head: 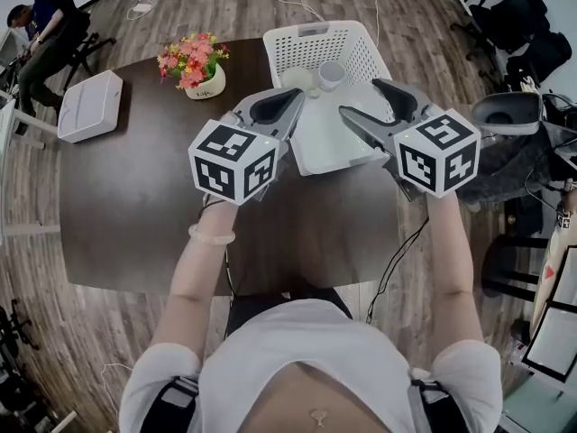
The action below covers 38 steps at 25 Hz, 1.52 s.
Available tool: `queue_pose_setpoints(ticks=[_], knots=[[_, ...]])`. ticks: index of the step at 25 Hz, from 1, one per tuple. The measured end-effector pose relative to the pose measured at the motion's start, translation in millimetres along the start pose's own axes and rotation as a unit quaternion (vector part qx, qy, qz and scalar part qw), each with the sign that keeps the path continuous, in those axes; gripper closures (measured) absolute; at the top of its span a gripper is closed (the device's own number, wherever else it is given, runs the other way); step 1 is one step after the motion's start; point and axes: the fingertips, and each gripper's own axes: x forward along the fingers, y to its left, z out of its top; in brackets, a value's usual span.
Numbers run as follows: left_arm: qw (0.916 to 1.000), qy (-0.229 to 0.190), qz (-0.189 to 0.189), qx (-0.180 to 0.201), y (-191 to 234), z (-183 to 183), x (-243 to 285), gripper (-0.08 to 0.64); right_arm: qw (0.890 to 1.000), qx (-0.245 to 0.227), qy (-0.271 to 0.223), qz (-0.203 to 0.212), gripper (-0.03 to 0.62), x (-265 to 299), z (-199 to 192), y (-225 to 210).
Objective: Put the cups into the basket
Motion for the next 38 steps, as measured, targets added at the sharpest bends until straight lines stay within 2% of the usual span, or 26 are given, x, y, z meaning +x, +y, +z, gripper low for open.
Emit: queue_pose_setpoints(ticks=[4,9,14,19,21,26,31,38], knots=[[0.9997,0.003,0.019,-0.016,16,-15,7,0.549,1.0,-0.004,0.011,0.009,0.259,20,-12,-13],[0.9984,0.0,0.051,-0.023,41,-22,10,0.549,0.999,-0.022,0.019,0.044,0.259,48,-16,-22],[0.9967,-0.004,0.081,0.0,60,-26,10,0.549,0.992,-0.057,0.028,0.107,0.259,82,-24,-22],[0.9949,0.0,0.101,-0.002,74,-38,7,0.549,0.979,-0.075,0.012,0.188,0.259,110,-36,-16],[0.9944,0.0,0.106,-0.006,79,-43,5,0.549,0.975,-0.076,0.012,0.209,0.259,119,-44,-14],[0.9937,0.004,0.111,-0.015,86,-54,0,0.549,0.968,-0.087,0.044,0.23,0.258,134,-75,-8],[0.9933,0.009,0.112,-0.028,88,-67,-3,0.549,0.956,-0.118,0.094,0.253,0.258,147,-110,9],[0.9932,0.012,0.109,-0.038,87,-75,-7,0.549,0.941,-0.151,0.136,0.269,0.258,166,-146,30]])
